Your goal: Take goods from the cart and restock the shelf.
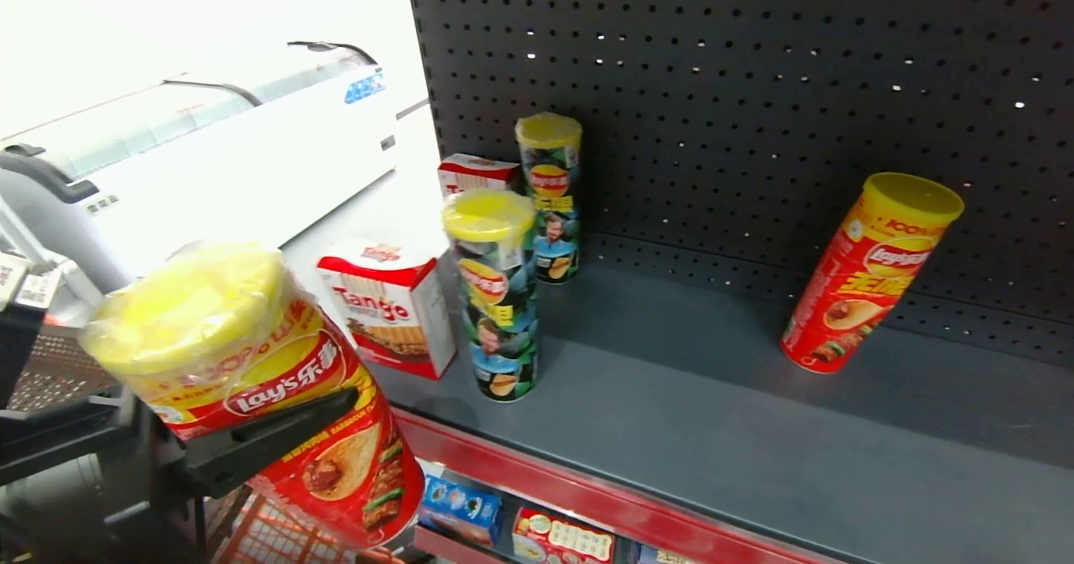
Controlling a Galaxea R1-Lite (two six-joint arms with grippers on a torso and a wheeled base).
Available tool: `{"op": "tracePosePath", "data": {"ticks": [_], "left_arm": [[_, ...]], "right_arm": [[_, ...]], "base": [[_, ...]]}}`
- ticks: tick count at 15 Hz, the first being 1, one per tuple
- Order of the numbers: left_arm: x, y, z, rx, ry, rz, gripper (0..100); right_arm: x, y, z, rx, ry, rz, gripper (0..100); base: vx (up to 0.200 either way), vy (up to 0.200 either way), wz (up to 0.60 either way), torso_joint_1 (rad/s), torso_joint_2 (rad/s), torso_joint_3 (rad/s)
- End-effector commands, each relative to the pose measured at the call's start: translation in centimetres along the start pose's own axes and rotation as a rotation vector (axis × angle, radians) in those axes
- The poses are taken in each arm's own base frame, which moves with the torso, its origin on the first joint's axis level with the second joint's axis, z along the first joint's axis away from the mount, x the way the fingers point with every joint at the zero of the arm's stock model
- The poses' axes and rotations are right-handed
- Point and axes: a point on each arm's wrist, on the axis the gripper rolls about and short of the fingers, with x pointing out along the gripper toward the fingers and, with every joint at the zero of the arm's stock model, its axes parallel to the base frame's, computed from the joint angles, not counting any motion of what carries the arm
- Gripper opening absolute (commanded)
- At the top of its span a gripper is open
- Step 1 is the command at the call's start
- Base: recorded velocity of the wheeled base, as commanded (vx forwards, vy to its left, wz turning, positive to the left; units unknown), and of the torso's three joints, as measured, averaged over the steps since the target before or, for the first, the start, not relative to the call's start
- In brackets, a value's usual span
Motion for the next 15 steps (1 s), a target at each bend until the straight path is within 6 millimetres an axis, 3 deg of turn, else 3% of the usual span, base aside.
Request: {"op": "tracePosePath", "data": {"ticks": [1,5,15], "left_arm": [[0.05,0.03,-0.13,-0.003,0.004,0.000,0],[0.05,0.09,-0.16,-0.004,0.006,0.004,0],[-0.07,0.03,-0.26,-0.007,0.007,0.006,0]], "right_arm": [[0.01,0.00,0.01,0.000,0.001,-0.001,100],[0.01,0.01,0.01,0.000,0.001,0.000,100],[0.01,0.01,0.03,0.000,-0.001,0.000,100]], "base": [[0.000,0.000,-0.60,0.007,0.01,-0.007],[0.000,0.000,-0.60,0.004,0.00,0.005],[0.000,0.000,-0.06,0.000,0.00,0.000]]}}
